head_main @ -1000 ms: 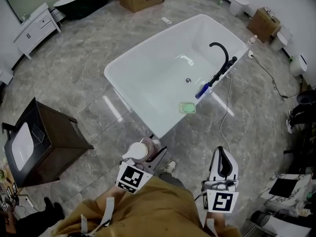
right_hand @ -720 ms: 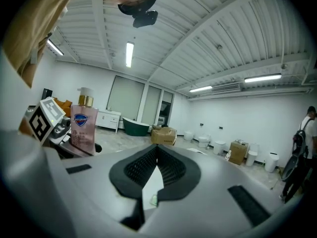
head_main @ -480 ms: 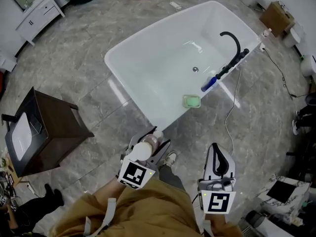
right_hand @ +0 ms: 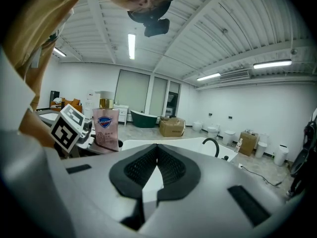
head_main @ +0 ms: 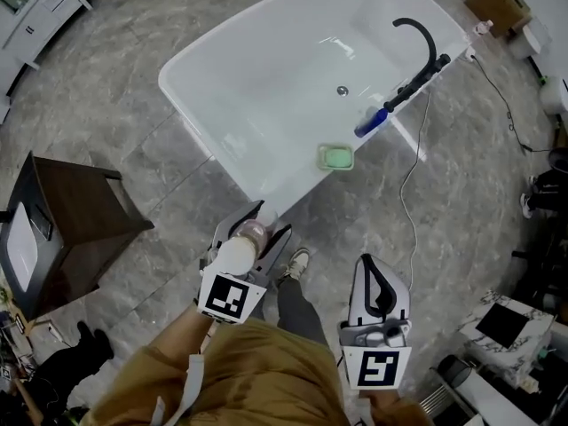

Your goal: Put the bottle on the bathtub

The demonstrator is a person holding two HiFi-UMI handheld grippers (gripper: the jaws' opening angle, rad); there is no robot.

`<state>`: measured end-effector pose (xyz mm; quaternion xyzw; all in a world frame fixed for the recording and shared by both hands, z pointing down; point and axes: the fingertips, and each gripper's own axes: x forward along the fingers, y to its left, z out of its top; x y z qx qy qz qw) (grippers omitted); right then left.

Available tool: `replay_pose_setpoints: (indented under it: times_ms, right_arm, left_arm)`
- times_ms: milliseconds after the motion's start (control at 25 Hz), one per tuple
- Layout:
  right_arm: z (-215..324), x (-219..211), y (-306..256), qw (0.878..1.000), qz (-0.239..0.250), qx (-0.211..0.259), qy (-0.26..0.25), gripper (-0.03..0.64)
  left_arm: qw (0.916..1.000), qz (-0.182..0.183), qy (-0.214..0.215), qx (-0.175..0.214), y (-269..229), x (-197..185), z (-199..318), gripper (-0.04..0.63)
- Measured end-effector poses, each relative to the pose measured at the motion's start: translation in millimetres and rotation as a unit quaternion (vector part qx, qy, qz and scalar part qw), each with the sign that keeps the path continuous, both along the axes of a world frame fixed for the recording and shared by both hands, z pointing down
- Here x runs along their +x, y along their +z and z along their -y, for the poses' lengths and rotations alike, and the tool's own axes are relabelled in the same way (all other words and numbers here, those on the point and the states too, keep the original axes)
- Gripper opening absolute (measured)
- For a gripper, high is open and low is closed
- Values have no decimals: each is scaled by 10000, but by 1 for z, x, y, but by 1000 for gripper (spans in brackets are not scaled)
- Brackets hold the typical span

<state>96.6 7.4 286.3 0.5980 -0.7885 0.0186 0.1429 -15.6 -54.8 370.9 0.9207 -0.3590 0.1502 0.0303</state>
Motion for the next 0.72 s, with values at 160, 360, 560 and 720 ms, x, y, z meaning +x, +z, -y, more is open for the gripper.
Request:
replay_pose_setpoints:
  times_ms: [160, 360, 560, 720]
  right_arm:
    - [7, 4, 24, 9998, 21, -179, 48, 5]
    - [11, 2, 55, 9992, 93, -381, 13, 5]
    - [15, 2, 87, 9981, 135, -593, -88, 5]
    - [23, 3, 107, 9978, 140, -642, -124, 5]
  left_arm:
    - [9999, 68, -25, -71, 26, 1, 14, 242]
    - [9999, 65, -51, -65, 57, 4, 28, 242]
    - [9989, -111, -287, -351, 95, 14, 37, 242]
    - [9991, -45, -221, -345, 123, 21, 46, 242]
